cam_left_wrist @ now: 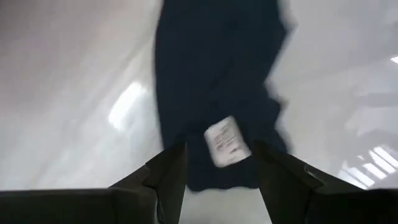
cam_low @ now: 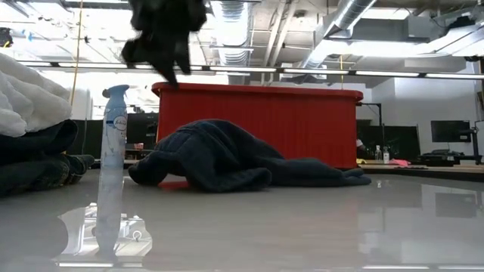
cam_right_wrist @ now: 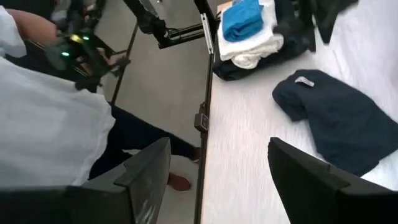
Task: Fold Laundry from Bin
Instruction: Fold the gray shorts from the red bin
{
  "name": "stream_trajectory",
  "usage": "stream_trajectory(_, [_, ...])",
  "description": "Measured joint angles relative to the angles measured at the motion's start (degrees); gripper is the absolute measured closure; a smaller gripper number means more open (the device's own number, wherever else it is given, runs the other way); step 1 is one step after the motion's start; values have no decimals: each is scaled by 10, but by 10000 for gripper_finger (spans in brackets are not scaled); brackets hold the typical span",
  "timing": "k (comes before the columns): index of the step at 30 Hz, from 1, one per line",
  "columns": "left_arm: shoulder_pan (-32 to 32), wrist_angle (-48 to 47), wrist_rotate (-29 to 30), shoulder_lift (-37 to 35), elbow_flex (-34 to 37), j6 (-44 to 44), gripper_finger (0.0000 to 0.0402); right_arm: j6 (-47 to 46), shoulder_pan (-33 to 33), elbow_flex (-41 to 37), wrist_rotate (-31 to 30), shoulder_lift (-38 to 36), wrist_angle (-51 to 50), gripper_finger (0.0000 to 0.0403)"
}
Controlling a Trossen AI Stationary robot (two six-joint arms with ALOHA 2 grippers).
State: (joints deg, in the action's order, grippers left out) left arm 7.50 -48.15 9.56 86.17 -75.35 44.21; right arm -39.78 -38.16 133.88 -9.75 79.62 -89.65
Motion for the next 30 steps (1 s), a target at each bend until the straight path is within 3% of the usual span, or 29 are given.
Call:
stream_trajectory(5, [9, 87, 16, -1, 123, 69, 232, -7, -73, 0, -66, 9, 1, 112])
stream_trajectory(10, [1, 242, 4, -1, 233, 115, 232, -5, -91, 0, -87, 30, 1, 112])
stream_trajectory(13, [1, 286, 3, -1, 278, 138, 232, -3, -90, 0, -87, 46, 1, 111])
stream_trajectory(19, [1, 280, 12, 0, 306, 149, 232, 24, -90, 0, -98, 76, 1, 111])
stream_trajectory(30, [3, 374, -41, 8, 336, 158, 238, 27, -63, -1, -119, 101, 3, 111])
